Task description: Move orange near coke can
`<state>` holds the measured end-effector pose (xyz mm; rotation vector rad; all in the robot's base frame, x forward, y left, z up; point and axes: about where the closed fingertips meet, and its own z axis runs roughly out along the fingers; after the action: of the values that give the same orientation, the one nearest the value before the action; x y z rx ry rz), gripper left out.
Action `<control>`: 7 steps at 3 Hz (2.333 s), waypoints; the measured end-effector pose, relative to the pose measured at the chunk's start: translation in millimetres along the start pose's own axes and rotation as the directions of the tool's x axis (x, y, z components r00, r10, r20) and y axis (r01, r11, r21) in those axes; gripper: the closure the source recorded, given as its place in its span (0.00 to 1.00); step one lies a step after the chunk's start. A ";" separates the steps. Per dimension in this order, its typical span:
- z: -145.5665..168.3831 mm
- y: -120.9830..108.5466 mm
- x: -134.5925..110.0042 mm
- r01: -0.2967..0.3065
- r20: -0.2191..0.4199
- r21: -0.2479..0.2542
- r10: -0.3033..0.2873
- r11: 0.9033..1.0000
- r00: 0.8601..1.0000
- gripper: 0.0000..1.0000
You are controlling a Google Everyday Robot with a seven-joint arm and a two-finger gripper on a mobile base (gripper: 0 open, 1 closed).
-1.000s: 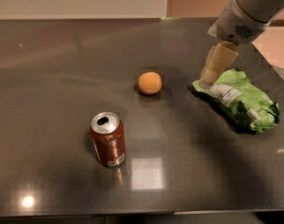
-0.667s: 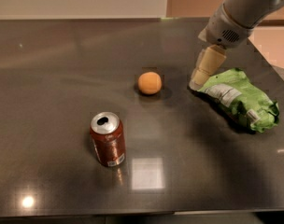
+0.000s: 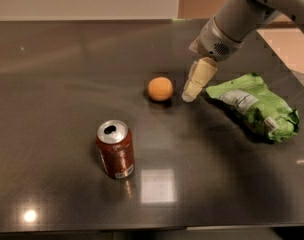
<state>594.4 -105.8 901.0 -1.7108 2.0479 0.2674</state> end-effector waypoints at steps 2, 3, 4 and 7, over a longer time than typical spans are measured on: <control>49.7 7.1 -25.4 0.039 0.028 -0.096 -0.037 0.995 0.999 0.00; 69.3 10.4 -32.9 0.041 0.030 -0.136 -0.037 0.990 0.999 0.00; 79.2 14.6 -41.5 0.050 0.047 -0.165 -0.042 0.985 0.998 0.05; 66.7 36.1 -54.3 0.071 0.115 -0.210 -0.048 0.975 0.992 0.70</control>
Offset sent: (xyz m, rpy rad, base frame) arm 0.0096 0.0672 -0.0491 0.0412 0.1007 0.1192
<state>580.8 -22.0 862.5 -1.8359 1.9438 0.5673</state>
